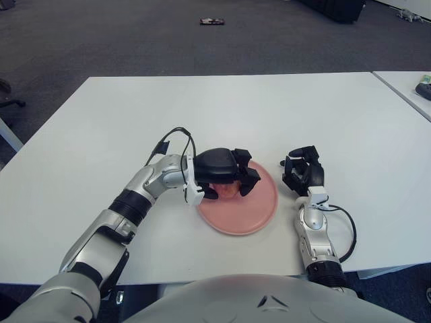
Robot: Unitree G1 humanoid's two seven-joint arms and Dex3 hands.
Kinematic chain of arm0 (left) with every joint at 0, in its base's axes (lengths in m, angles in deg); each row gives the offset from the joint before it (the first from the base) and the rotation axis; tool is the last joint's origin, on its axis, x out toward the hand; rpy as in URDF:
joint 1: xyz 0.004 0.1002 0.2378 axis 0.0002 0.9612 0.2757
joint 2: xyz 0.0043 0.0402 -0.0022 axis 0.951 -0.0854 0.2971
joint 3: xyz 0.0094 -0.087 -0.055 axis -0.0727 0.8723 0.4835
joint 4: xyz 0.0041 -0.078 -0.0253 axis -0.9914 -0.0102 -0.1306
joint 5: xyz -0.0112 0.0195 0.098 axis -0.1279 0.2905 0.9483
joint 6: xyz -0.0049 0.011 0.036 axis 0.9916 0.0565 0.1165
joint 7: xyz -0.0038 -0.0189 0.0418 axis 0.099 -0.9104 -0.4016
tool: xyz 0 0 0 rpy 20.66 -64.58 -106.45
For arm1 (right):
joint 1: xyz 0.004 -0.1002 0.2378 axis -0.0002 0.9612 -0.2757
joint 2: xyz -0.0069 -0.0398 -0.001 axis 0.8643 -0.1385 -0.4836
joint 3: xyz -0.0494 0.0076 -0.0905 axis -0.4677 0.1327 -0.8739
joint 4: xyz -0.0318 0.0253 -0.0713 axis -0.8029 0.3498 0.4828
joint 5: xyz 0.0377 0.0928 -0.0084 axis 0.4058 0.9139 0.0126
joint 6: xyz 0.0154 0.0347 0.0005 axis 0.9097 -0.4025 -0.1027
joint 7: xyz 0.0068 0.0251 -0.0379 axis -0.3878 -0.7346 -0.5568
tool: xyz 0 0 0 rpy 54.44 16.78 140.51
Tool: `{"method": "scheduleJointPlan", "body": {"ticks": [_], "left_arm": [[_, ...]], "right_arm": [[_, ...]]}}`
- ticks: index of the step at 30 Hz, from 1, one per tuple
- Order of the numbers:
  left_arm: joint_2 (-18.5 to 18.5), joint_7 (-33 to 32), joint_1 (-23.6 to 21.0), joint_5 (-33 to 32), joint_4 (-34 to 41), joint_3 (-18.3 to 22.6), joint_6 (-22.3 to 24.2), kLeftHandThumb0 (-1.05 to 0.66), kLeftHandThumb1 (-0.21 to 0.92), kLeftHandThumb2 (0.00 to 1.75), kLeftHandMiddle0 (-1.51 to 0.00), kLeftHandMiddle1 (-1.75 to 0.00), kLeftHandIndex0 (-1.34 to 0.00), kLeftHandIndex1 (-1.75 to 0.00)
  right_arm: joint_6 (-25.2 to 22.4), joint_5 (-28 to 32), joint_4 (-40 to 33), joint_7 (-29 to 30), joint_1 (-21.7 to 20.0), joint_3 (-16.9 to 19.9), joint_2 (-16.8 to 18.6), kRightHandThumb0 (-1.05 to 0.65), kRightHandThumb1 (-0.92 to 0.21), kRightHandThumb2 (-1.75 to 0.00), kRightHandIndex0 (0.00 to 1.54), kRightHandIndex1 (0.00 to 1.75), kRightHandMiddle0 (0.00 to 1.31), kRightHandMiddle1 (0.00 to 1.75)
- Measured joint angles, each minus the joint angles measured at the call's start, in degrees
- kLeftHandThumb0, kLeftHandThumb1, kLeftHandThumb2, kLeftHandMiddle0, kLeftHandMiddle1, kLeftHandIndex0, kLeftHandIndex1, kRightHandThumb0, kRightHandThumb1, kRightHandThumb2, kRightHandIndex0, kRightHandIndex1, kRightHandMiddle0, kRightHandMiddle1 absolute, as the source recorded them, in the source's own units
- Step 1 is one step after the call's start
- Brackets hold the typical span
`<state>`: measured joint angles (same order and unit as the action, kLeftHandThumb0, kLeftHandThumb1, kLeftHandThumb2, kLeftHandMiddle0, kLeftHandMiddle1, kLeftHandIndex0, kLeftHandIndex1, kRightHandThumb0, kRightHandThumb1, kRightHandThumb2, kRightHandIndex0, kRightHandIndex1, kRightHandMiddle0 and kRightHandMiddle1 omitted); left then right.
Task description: Put the apple into the plate.
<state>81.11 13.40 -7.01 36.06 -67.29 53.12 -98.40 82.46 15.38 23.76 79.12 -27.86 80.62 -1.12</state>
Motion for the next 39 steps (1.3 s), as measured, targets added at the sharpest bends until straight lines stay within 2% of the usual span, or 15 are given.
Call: {"method": "scheduleJointPlan", "body": {"ticks": [1,6,7,8,9,12,13,15,19,21,24,30,33,39], "left_arm": [[-0.01,-0.6,0.0,0.31,-0.13,0.0,0.0,-0.01,0.18,1.45,-0.73,-1.75,-0.53,-1.64],[-0.02,-2.27,0.02,0.59,-1.05,-0.24,0.17,-0.01,0.38,1.23,-0.56,-1.75,-0.4,-1.66],[-0.01,-2.26,0.06,0.57,-1.17,-0.33,0.32,-0.01,0.45,1.13,-0.48,-1.73,-0.37,-1.67],[0.02,-2.12,0.11,0.3,-1.31,-0.51,0.57,-0.01,0.6,0.95,-0.36,-1.71,-0.31,-1.7],[0.05,-1.92,0.18,-0.09,-1.45,-0.66,0.8,-0.13,0.72,0.79,-0.23,-1.63,-0.27,-1.72],[0.21,-0.21,0.2,-1.98,-1.94,-1.34,1.41,-0.28,0.85,0.6,-0.08,-1.49,-0.21,-1.74],[0.27,0.61,0.18,-2.83,-2.08,-1.52,1.55,-0.35,0.83,0.62,-0.06,-1.4,-0.17,-1.62],[0.46,2.01,-0.05,-4.25,-2.32,-1.85,1.57,-0.52,0.77,0.72,-0.02,-1.1,-0.07,-1.23],[0.79,2.57,-0.21,-5.4,-2.37,-1.91,1.38,-0.64,0.81,0.71,0.0,-0.79,-0.01,-0.83],[0.78,2.57,-0.15,-5.82,-2.35,-1.91,1.38,-0.66,0.84,0.69,0.0,-0.71,-0.01,-0.75],[0.72,2.57,0.26,-6.58,-2.04,-1.89,1.83,-0.72,0.9,0.66,0.0,-0.51,0.0,-0.55],[0.65,2.56,0.79,-6.87,-1.54,-1.86,3.26,-0.81,0.92,0.73,0.0,-0.17,0.0,-0.3],[0.64,2.42,0.79,-6.85,-1.49,-1.81,3.7,-0.83,0.92,0.74,0.0,-0.08,0.0,-0.23],[0.34,1.88,0.8,-6.88,-1.64,-1.74,4.02,-0.85,0.92,0.69,0.0,-0.01,0.0,-0.11]], "right_arm": [[-0.03,0.0,-0.01,0.0,0.0,0.0,0.0,-0.37,-0.74,-0.78,0.57,1.27,0.3,1.75],[-0.08,0.01,-0.02,-0.01,0.0,0.0,-0.01,-0.37,-0.73,-0.79,0.57,1.27,0.3,1.75],[-0.08,0.01,-0.02,-0.02,0.0,0.0,-0.02,-0.37,-0.73,-0.79,0.57,1.27,0.3,1.75],[-0.07,0.01,-0.02,-0.04,0.0,-0.01,-0.03,-0.37,-0.73,-0.79,0.57,1.27,0.3,1.75],[-0.08,0.01,-0.02,-0.07,0.0,-0.01,-0.03,-0.37,-0.73,-0.79,0.57,1.27,0.3,1.75],[-0.08,0.01,-0.02,-0.16,-0.01,-0.01,-0.05,-0.37,-0.73,-0.79,0.57,1.26,0.31,1.75],[-0.08,0.01,-0.02,-0.21,0.0,-0.01,-0.06,-0.37,-0.73,-0.79,0.57,1.26,0.31,1.75],[-0.08,0.02,-0.02,-0.26,0.0,-0.01,-0.06,-0.37,-0.73,-0.79,0.56,1.26,0.31,1.75],[-0.08,0.06,-0.02,-0.36,-0.01,-0.01,-0.08,-0.37,-0.73,-0.79,0.55,1.25,0.3,1.75],[-0.09,0.09,-0.02,-0.41,-0.01,0.0,-0.1,-0.37,-0.73,-0.79,0.55,1.25,0.3,1.75],[-0.17,0.1,-0.02,-0.43,-0.01,0.02,-0.12,-0.37,-0.73,-0.79,0.55,1.24,0.3,1.75],[-0.33,0.07,-0.06,-0.41,-0.01,0.03,-0.15,-0.37,-0.72,-0.8,0.57,1.26,0.31,1.75],[-0.34,0.06,-0.07,-0.41,0.0,0.01,-0.19,-0.37,-0.72,-0.81,0.56,1.26,0.32,1.75],[-0.91,-0.26,-0.22,-0.03,0.0,0.05,-0.25,-0.37,-0.73,-0.79,0.51,1.27,0.3,1.75]]}}
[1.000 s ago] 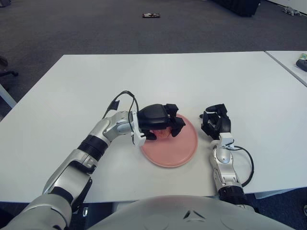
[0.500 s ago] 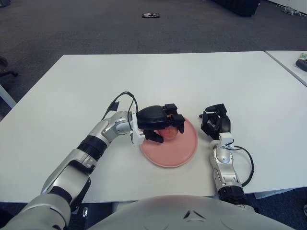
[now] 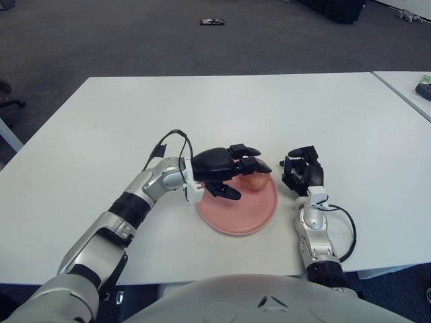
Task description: Put the apple into the plate.
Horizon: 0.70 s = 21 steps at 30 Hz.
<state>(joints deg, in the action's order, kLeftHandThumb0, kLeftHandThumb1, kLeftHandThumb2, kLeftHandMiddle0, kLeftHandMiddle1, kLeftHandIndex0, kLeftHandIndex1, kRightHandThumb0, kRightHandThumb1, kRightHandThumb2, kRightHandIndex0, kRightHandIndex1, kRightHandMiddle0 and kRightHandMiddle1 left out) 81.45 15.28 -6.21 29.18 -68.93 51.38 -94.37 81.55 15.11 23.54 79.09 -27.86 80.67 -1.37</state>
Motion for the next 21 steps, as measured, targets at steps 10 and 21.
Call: {"method": "scheduleJointPlan", "body": {"ticks": [10,21], "left_arm": [[-1.0,-0.77,0.23,-1.74,-1.3,0.56,2.04,-0.94,0.92,0.59,0.0,0.0,0.0,0.0],[-0.62,-0.07,2.77,-11.95,0.5,5.42,6.06,-1.02,0.92,0.45,0.0,0.0,0.0,0.0]], "right_arm": [[-1.82,-1.78,-1.04,2.67,0.34,-0.33,0.24,-0.35,-0.91,-0.54,0.38,1.26,0.2,1.75],[-2.38,-0.94,-2.09,0.8,1.02,-0.74,0.25,-0.36,-0.83,-0.66,0.47,1.2,0.25,1.75]]}}
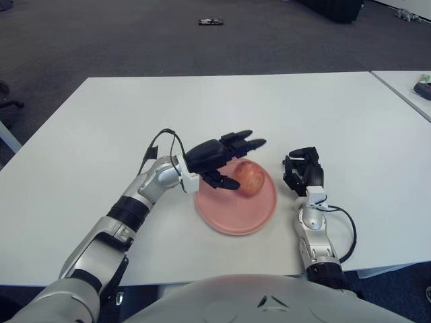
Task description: Put the apple into the plate.
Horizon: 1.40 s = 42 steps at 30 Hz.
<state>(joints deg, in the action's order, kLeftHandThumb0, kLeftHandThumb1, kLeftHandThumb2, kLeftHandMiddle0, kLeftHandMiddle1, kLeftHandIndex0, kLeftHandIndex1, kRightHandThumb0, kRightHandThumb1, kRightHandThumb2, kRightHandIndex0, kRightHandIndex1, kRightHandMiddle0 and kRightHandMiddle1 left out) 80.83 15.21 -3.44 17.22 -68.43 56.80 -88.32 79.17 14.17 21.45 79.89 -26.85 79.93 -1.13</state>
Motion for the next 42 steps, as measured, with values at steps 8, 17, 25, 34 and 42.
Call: {"method": "scheduleJointPlan", "body": {"ticks": [8,17,25,34,42], "left_arm": [[0.09,1.95,1.39,-8.92,-1.88,3.73,2.59,-1.01,0.92,0.34,0.0,0.0,0.0,0.0],[-3.61,-1.16,7.34,-16.95,3.34,10.94,9.26,-0.98,0.92,0.46,0.0,0.0,0.0,0.0],[-13.26,-10.95,12.81,-20.19,8.41,16.72,12.93,-0.83,0.92,0.61,0.0,0.0,0.0,-0.09],[-20.35,-17.68,18.45,-22.83,12.52,21.61,13.31,-0.63,0.82,0.81,-0.09,-0.54,0.0,-1.0],[-24.85,-21.7,18.97,-26.26,11.18,26.39,12.02,-0.63,0.83,0.87,-0.11,-0.94,-0.04,-1.37]], "right_arm": [[-0.23,0.5,-0.46,-0.57,0.23,-0.04,0.16,-0.37,-0.77,-0.74,0.52,1.21,0.28,1.75],[-0.28,0.53,-0.63,-0.54,0.38,0.06,0.43,-0.37,-0.75,-0.76,0.54,1.21,0.29,1.75],[-0.44,0.71,-0.63,-0.65,0.35,0.07,0.45,-0.37,-0.74,-0.78,0.54,1.21,0.3,1.75],[-0.64,0.8,-0.66,-0.63,0.29,0.18,0.44,-0.37,-0.74,-0.78,0.54,1.21,0.3,1.75],[-0.81,0.74,-0.66,-0.63,0.17,-0.06,0.42,-0.37,-0.74,-0.77,0.54,1.22,0.3,1.75]]}}
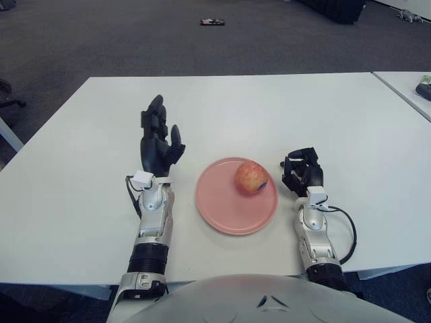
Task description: Put the apple into the plate.
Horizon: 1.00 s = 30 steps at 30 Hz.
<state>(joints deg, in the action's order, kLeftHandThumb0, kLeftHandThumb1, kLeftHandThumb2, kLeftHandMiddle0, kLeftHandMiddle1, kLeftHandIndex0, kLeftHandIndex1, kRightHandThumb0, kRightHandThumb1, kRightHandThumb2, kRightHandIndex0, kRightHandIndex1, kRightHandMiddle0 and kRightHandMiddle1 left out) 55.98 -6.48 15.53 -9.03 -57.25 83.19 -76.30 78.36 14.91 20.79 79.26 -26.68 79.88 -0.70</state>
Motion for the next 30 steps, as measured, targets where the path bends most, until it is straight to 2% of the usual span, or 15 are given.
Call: {"method": "scheduleJointPlan", "body": {"ticks": [4,13,19,27,30], "left_arm": [[-1.06,-2.33,0.72,1.29,-2.59,1.66,-1.63,-0.66,0.9,0.84,-0.17,-1.05,-0.12,-1.47],[-2.32,-5.98,0.67,4.36,-7.02,3.19,-3.83,-0.68,0.92,0.88,-0.27,-1.24,-0.18,-1.65],[-2.27,-6.84,0.47,4.5,-10.0,4.2,-4.82,-0.64,0.92,0.92,-0.35,-1.32,-0.19,-1.73],[-2.21,-7.55,0.29,4.37,-12.83,5.45,-4.83,-0.58,0.92,0.93,-0.4,-1.35,-0.19,-1.75],[-2.14,-7.53,0.1,4.34,-13.69,5.55,-4.83,-0.43,0.92,0.66,-0.46,-1.27,-0.2,-1.75]], "right_arm": [[-0.01,-0.01,0.0,0.01,0.0,-0.01,-0.01,-0.37,-0.74,-0.77,0.55,1.22,0.3,1.75],[0.15,0.03,0.52,-0.09,-0.36,0.04,-0.23,-0.37,-0.75,-0.77,0.54,1.23,0.29,1.75],[0.54,0.06,0.85,-0.37,-0.48,0.03,-0.32,-0.37,-0.75,-0.77,0.56,1.25,0.29,1.75],[1.38,0.06,1.52,-0.38,-0.77,0.06,-0.32,-0.37,-0.75,-0.77,0.58,1.26,0.3,1.75],[1.74,0.08,1.77,-0.39,-0.88,0.12,-0.37,-0.37,-0.75,-0.77,0.58,1.26,0.3,1.75]]}}
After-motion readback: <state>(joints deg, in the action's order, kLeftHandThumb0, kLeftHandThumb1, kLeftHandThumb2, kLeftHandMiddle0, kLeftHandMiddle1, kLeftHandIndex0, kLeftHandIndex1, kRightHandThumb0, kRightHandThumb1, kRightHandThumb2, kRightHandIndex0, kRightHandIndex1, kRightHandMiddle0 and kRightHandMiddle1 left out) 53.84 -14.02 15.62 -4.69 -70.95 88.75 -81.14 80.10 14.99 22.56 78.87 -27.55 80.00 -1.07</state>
